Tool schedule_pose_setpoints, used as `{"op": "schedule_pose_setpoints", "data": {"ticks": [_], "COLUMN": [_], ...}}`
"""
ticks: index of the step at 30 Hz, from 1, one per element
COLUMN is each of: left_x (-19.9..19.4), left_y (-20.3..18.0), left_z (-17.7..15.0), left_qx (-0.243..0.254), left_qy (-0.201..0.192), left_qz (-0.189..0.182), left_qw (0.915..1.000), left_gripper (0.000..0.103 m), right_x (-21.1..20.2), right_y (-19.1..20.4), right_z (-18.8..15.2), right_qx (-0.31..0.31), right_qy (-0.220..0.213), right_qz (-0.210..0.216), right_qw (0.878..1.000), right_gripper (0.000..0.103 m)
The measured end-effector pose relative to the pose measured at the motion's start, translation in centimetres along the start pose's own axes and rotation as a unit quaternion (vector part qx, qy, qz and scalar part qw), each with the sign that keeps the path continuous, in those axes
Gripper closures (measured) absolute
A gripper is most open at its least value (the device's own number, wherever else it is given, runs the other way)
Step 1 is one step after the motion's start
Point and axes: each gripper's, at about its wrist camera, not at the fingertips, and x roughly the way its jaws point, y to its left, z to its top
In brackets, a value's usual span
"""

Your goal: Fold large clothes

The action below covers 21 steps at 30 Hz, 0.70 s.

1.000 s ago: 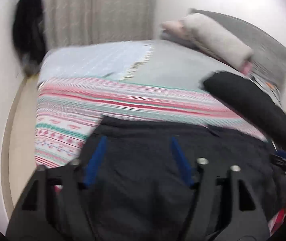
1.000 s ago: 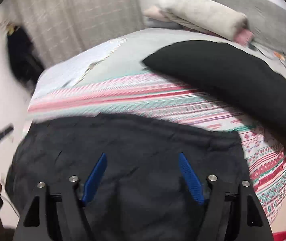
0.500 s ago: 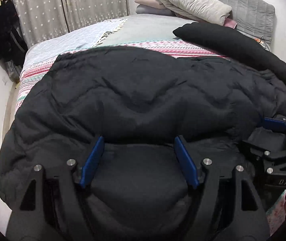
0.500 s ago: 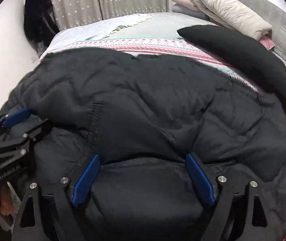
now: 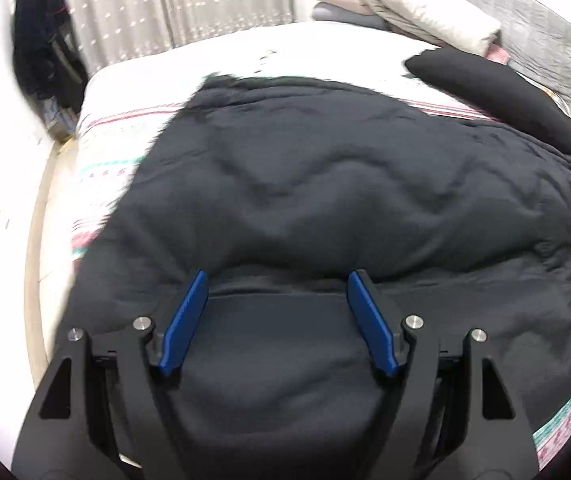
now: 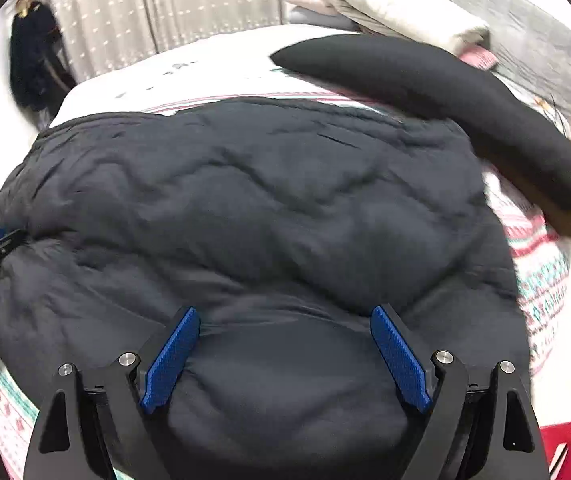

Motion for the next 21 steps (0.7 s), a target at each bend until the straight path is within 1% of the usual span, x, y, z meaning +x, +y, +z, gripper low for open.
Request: {"op": "schedule_pose_setpoints", "data": {"ticks": [3,5,7,8,11,13,15,16,18,19,20,21], "left_x": [0.6,1.2,1.5,1.4,0.7,-0.6,-1.5,-1.9,-1.9,-1.6,-1.4,-1.0], "left_y": [3.2,4.2,4.5,4.6,4.6,4.9,5.7,6.4,8.4,9.9,11.2,12.9], "left_z": [-0.5,-0.8,-1.0,-0.9,-0.6,-0.4,-0.6,-0.6,-0.8,-1.1,-1.4,-1.9], "left_qx": [-0.021,-0.026,-0.03,-0.034,-0.044,-0.049,-0.061,-0.072,-0.11,-0.141,-0.172,-0.217], "left_qy": [0.006,0.01,0.015,0.017,0.027,0.024,0.02,0.025,0.042,0.054,0.068,0.084], "left_qz": [0.006,0.006,0.006,0.006,0.006,-0.005,-0.012,-0.018,-0.031,-0.043,-0.057,-0.083], "left_qw": [0.9997,0.9996,0.9994,0.9993,0.9986,0.9985,0.9979,0.9969,0.9926,0.9875,0.9811,0.9688], "left_gripper": [0.029,0.029,0.029,0.029,0.029,0.029,0.029,0.029,0.029,0.029,0.029,0.029], "right_x": [-0.6,-0.5,0.3,0.4,0.1,-0.6,-2.3,-3.1,-4.0,-4.6,-5.0,-5.4], "right_y": [-2.7,-4.0,-5.2,-5.1,-4.1,-4.2,-5.6,-6.4,-7.7,-8.4,-8.5,-9.1], "right_z": [-0.9,-1.3,-1.7,-1.9,-1.8,-1.3,-2.1,-2.7,-3.6,-4.2,-4.5,-5.0], "right_qx": [0.022,0.037,0.054,0.056,0.054,0.074,0.119,0.146,0.178,0.195,0.202,0.21], "right_qy": [0.002,0.005,0.014,0.015,0.017,0.015,0.006,0.005,0.007,0.004,0.002,0.003], "right_qz": [-0.007,-0.007,0.005,0.004,-0.017,-0.019,-0.003,0.013,0.032,0.04,0.044,0.046], "right_qw": [1.0,0.999,0.998,0.998,0.998,0.997,0.993,0.989,0.983,0.98,0.978,0.977], "right_gripper": [0.014,0.014,0.013,0.012,0.011,0.011,0.011,0.011,0.011,0.011,0.011,0.011]}}
